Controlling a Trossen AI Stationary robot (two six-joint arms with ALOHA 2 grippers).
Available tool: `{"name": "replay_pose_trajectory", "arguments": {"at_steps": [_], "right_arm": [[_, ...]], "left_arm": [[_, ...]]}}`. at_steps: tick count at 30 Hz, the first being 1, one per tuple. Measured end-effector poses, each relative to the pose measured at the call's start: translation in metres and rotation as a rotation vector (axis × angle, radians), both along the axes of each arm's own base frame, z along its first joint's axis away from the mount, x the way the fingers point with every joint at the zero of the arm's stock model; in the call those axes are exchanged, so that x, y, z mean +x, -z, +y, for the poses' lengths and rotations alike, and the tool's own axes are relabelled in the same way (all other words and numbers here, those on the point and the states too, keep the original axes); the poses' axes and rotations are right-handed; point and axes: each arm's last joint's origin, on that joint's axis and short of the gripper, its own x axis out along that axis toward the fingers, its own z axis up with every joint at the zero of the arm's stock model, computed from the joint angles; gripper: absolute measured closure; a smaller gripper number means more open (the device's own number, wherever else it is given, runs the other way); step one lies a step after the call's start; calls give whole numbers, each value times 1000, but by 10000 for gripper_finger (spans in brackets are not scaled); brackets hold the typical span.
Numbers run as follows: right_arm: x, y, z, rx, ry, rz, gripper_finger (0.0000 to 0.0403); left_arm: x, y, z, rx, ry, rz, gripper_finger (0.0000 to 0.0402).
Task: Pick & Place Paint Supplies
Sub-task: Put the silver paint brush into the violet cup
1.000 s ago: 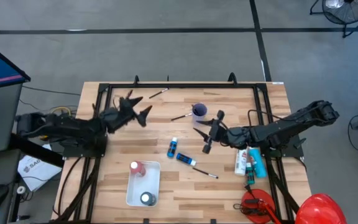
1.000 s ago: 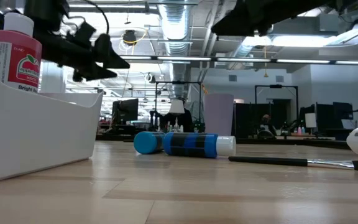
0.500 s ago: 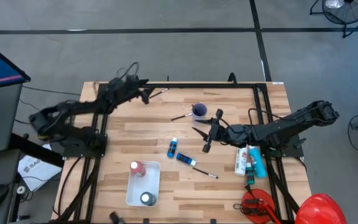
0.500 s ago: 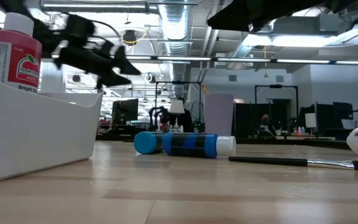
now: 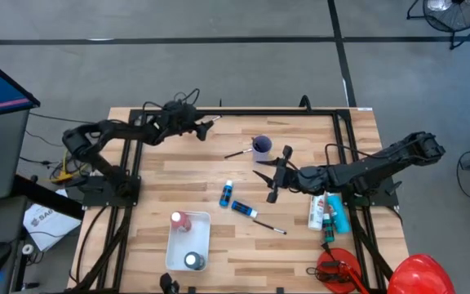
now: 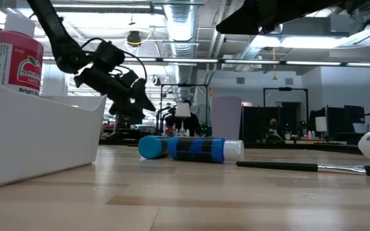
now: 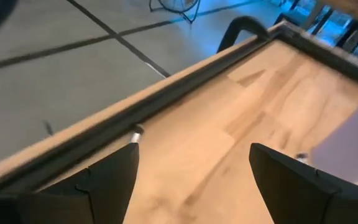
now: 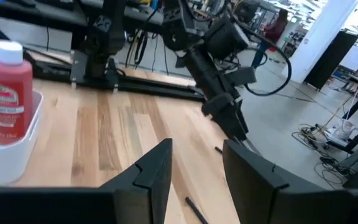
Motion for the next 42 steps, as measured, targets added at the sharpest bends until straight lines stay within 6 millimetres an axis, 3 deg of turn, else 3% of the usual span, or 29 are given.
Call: {"name": "replay_pose_trajectory", "arguments": {"at_steps": [4,9,18,24,31,37,42], "right_arm": [[0,3,-1,9,6,22,267],[-1,3,-1,10,7,26,266],[-1,3,-1,25,9,19,264],[-1,3,-1,28,9,16,266],[-1,3,-1,35,11,13,262],[0,2,-1,37,13,3,265],[0,2,-3,38,19,4,265]], "left_arm": [[0,-8,-15,-75,52,-49,103],[1,-31,-33,69,187,-72,103],[-15,-53,-45,227,116,-88,103],[-28,-41,-44,124,-29,-92,103],[-42,-8,-18,-46,-275,12,103],[-42,19,-8,-128,-513,61,103],[-32,30,5,-174,-508,82,103]]}}
